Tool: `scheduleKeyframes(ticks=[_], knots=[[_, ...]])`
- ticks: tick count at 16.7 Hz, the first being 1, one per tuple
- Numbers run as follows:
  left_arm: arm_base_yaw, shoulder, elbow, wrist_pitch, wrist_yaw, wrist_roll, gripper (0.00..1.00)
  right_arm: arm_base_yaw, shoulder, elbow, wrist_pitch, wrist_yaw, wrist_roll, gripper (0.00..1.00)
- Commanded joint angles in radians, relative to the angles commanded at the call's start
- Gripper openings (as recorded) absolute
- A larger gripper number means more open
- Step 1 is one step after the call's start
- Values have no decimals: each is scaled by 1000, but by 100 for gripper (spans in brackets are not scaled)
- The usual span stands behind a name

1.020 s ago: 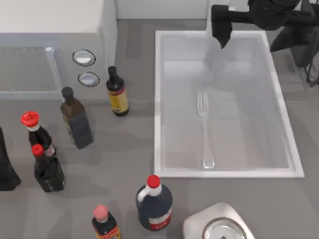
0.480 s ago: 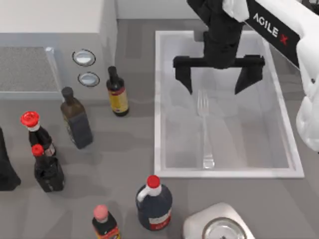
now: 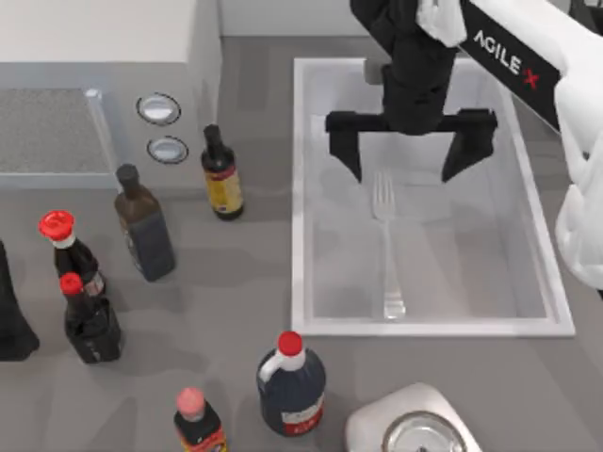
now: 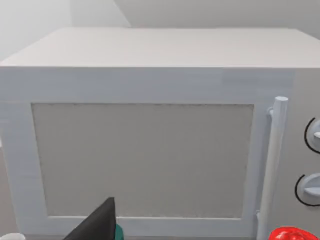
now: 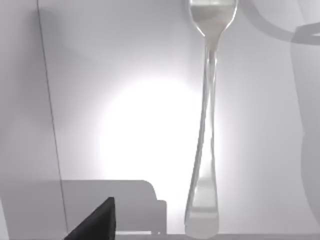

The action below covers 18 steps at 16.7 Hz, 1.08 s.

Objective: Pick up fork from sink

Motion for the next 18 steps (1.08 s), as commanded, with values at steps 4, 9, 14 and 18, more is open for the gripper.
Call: scheduleKeyframes(ticks=[4,9,14,18], knots=[[0,0,0,0,0,0,100,2,26,-126,152,1,0,100],[0,0,0,0,0,0,100,5,73,-329,421,1,2,100],[0,0,0,0,0,0,100,7,90,-387,482,2,3,100],[0,0,0,0,0,0,100,7,90,-387,482,2,3,85]])
